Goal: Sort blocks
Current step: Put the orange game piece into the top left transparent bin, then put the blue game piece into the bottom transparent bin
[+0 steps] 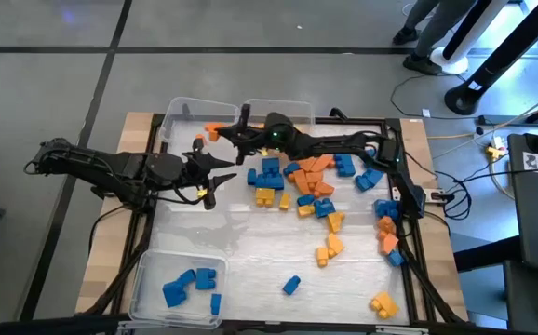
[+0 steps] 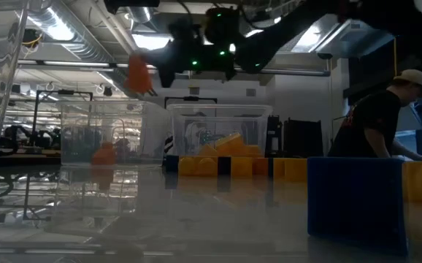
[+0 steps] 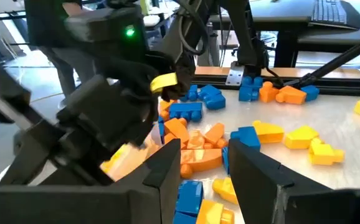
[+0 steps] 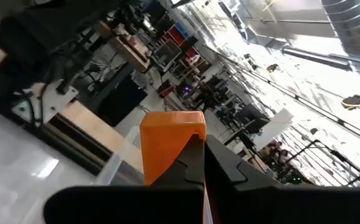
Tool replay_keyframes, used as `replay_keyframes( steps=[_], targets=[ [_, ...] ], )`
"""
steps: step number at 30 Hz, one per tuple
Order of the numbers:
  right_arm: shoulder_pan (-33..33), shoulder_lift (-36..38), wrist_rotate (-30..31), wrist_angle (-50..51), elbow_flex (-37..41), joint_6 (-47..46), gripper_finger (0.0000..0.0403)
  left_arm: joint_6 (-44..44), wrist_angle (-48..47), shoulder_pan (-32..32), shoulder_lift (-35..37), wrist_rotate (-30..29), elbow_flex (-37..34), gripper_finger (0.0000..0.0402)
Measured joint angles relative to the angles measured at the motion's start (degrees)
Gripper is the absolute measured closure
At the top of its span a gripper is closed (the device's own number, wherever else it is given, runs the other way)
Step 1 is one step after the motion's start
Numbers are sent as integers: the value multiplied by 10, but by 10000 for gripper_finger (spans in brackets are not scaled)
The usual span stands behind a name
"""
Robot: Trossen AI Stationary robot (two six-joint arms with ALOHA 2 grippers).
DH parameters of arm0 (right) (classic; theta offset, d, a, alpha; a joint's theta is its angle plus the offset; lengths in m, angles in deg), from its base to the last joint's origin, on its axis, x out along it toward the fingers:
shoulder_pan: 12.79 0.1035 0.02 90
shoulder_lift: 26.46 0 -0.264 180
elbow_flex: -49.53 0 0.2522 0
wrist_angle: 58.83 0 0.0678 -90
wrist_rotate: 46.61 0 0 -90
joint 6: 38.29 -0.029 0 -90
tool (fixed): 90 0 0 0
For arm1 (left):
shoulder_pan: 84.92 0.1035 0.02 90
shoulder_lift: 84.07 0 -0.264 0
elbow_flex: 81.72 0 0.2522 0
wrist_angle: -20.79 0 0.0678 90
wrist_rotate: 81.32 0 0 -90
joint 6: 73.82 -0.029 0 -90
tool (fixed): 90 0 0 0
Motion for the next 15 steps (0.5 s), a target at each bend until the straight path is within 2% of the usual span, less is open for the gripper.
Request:
replay_keyframes(
  steps=[5, 9, 15],
  targets=[
    [0, -16, 33, 56, -30, 1, 387, 0, -13, 0, 0, 0, 0, 278],
    [0, -16, 46, 53, -31, 2, 365, 0, -13, 0, 0, 0, 0, 278],
    [0, -16, 46, 54, -31, 3, 314, 0, -13, 0, 0, 0, 0, 278]
  ],
)
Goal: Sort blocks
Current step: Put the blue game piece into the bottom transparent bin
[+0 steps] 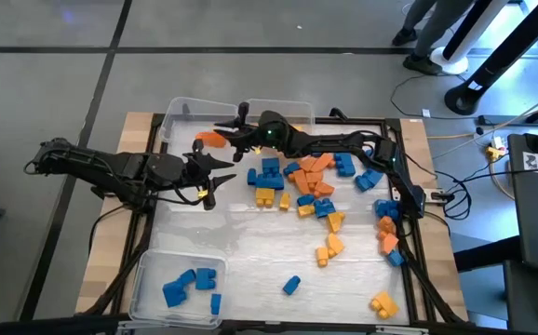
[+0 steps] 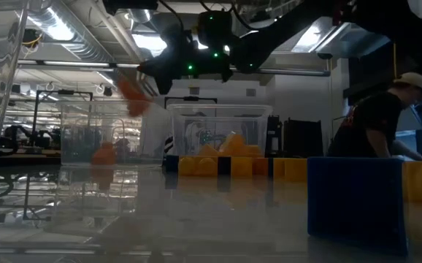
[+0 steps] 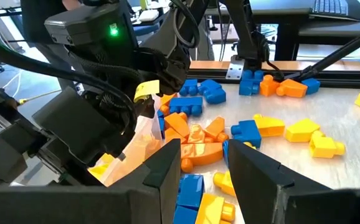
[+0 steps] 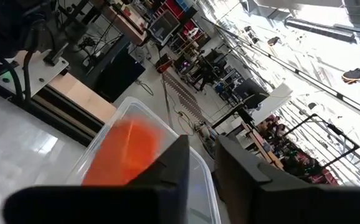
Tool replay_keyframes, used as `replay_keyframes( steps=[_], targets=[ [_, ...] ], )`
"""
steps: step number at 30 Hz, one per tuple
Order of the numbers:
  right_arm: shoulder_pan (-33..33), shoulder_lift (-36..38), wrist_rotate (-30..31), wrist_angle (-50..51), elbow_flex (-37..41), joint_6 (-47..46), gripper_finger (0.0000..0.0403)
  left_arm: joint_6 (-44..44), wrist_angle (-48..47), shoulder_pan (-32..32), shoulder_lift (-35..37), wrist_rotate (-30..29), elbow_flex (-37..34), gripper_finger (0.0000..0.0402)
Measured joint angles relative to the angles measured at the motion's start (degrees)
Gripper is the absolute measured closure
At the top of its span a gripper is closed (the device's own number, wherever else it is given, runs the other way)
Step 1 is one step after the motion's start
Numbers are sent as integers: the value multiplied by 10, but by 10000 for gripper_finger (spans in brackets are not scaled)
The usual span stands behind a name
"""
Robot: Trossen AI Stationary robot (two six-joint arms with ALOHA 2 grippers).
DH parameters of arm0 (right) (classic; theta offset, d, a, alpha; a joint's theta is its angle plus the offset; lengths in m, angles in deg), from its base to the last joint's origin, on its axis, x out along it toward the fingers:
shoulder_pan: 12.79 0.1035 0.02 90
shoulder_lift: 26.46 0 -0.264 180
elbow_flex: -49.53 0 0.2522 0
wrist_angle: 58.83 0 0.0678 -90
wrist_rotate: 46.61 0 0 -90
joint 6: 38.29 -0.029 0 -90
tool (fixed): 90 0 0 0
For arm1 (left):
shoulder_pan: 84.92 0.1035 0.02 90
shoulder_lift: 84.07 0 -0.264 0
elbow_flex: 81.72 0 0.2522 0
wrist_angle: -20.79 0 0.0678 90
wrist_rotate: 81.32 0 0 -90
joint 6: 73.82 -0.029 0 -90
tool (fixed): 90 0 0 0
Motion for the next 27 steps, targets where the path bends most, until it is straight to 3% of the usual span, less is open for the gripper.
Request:
replay_keyframes(
  steps=[6, 12, 16, 21, 27],
  targets=[
    [0, 0, 0, 0, 0, 0, 255, 6, 0, 0, 0, 0, 0, 278],
    [0, 12, 5, 27, 0, 0, 231, 14, -2, 0, 0, 0, 0, 278],
    [0, 47, 16, 130, 0, 12, 230, 34, -39, 0, 0, 0, 0, 278],
    [0, 116, 21, 315, 0, 92, 230, 116, -129, 0, 0, 1, 0, 278],
    [1, 208, 69, 497, 0, 105, 230, 167, -173, 0, -9, 0, 0, 278]
  ],
)
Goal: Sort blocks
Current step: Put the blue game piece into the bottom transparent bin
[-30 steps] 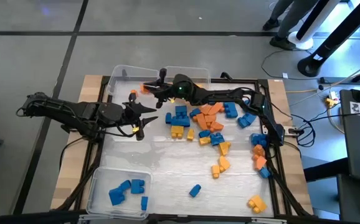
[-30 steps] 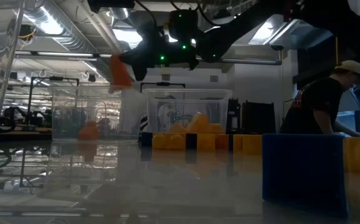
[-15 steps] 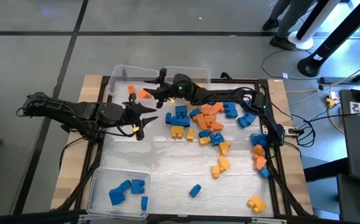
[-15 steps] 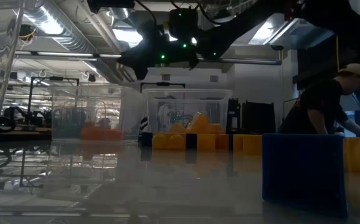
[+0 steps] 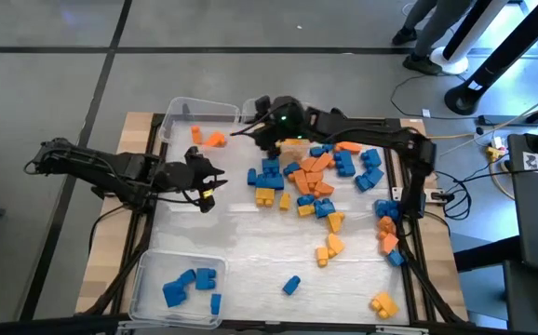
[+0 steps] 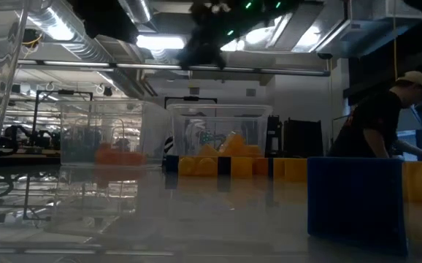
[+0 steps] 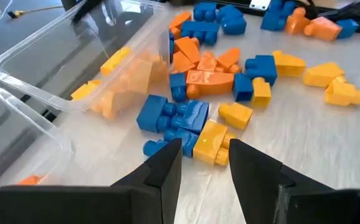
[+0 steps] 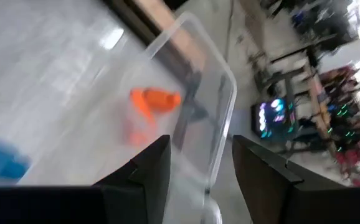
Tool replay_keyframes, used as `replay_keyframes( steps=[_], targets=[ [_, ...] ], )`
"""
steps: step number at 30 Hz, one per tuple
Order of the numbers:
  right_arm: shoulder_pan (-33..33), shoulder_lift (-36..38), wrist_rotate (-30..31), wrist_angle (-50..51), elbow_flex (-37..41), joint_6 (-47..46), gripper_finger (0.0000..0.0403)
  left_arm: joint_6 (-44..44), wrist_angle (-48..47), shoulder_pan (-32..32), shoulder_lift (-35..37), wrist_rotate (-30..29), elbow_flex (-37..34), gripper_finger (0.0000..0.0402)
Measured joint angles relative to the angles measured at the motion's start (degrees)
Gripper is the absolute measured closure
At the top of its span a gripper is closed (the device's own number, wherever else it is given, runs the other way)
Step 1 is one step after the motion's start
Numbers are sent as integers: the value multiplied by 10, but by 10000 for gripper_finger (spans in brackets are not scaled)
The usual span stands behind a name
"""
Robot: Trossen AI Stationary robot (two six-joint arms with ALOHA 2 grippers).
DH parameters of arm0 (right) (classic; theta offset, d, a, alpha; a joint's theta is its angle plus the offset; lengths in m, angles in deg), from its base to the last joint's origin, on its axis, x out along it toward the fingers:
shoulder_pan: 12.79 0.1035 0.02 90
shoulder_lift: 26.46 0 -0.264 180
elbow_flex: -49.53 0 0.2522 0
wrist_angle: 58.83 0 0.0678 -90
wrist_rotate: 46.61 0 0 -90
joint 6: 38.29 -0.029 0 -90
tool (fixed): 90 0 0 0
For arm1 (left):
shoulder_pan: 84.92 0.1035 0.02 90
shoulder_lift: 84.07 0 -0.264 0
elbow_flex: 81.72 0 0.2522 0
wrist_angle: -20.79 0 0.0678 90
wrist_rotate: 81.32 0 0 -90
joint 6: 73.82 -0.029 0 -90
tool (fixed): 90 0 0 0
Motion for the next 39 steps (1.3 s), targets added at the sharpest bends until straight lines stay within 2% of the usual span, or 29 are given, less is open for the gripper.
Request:
replay_keyframes(
  steps=[7, 11, 19, 26, 30, 39],
  targets=[
    [0, 104, 12, 183, 0, -34, 230, -6, 3, 1, -47, 0, 0, 278],
    [5, 153, 2, 272, 0, -67, 230, -46, 19, 1, -92, 0, 0, 278],
    [70, 199, 1, 385, 1, -119, 230, -228, 144, 2, -198, 0, 0, 278],
    [141, 206, 44, 429, 60, -166, 230, -302, 183, 4, -292, 0, 0, 278],
    [171, 206, 90, 444, 98, -213, 230, -320, 188, 16, -336, -3, 0, 278],
    [223, 206, 146, 447, 146, -268, 230, -341, 198, 59, -398, -18, 0, 278]
  ],
)
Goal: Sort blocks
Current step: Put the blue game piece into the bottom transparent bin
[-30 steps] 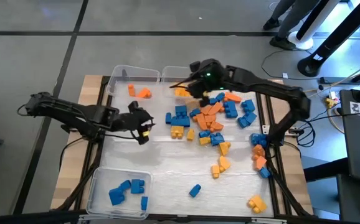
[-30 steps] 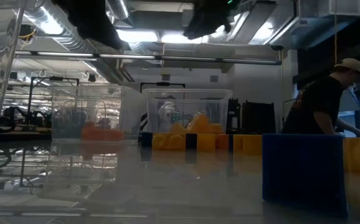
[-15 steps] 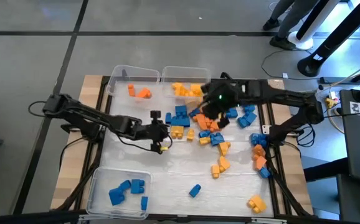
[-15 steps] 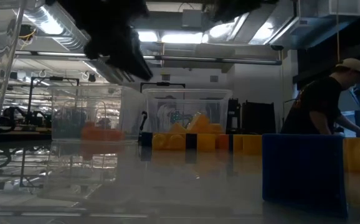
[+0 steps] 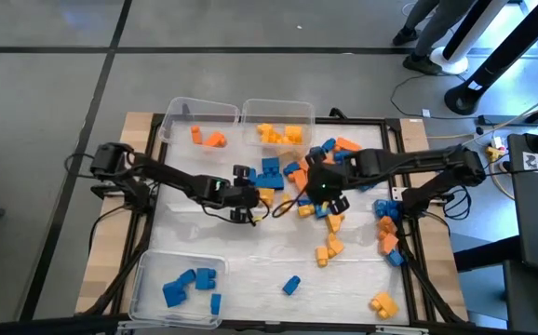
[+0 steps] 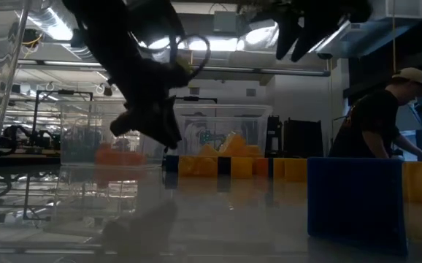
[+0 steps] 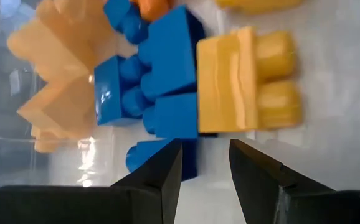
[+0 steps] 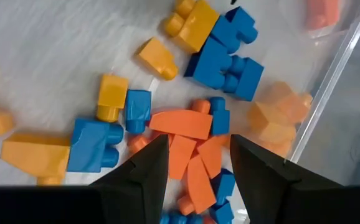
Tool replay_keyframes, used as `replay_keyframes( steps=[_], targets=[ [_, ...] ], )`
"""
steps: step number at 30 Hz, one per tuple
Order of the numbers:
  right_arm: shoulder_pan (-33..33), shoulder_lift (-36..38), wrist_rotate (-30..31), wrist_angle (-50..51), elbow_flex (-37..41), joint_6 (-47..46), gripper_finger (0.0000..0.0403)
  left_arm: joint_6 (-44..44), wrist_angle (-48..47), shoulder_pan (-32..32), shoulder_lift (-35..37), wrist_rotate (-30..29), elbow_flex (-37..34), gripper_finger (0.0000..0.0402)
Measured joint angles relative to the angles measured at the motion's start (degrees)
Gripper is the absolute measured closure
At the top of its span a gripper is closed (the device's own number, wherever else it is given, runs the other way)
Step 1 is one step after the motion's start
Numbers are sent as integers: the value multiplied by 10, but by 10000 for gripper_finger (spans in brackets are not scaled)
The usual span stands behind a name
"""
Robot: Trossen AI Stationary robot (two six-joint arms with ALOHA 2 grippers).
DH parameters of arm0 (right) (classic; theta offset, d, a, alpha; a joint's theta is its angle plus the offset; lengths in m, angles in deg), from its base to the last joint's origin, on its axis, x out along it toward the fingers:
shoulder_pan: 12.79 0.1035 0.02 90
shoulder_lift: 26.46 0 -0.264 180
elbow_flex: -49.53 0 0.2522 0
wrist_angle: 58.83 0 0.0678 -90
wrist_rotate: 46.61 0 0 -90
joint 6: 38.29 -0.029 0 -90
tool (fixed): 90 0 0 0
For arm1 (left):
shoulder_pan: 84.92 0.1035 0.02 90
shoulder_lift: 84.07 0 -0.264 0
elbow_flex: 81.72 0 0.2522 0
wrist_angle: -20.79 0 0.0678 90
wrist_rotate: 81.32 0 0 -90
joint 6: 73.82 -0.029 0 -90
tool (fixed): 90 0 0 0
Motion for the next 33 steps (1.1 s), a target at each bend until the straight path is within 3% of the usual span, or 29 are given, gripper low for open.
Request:
replay_keyframes(
  steps=[13, 25, 33],
  targets=[
    [62, 0, 40, -29, 62, -76, 230, -6, 16, 39, -12, -13, 0, 278],
    [110, 0, 67, -63, 75, -81, 230, -48, 17, 43, -43, -14, 0, 278],
    [115, 0, 84, -79, 75, -83, 230, -87, 50, 46, -79, -81, 0, 278]
  ],
)
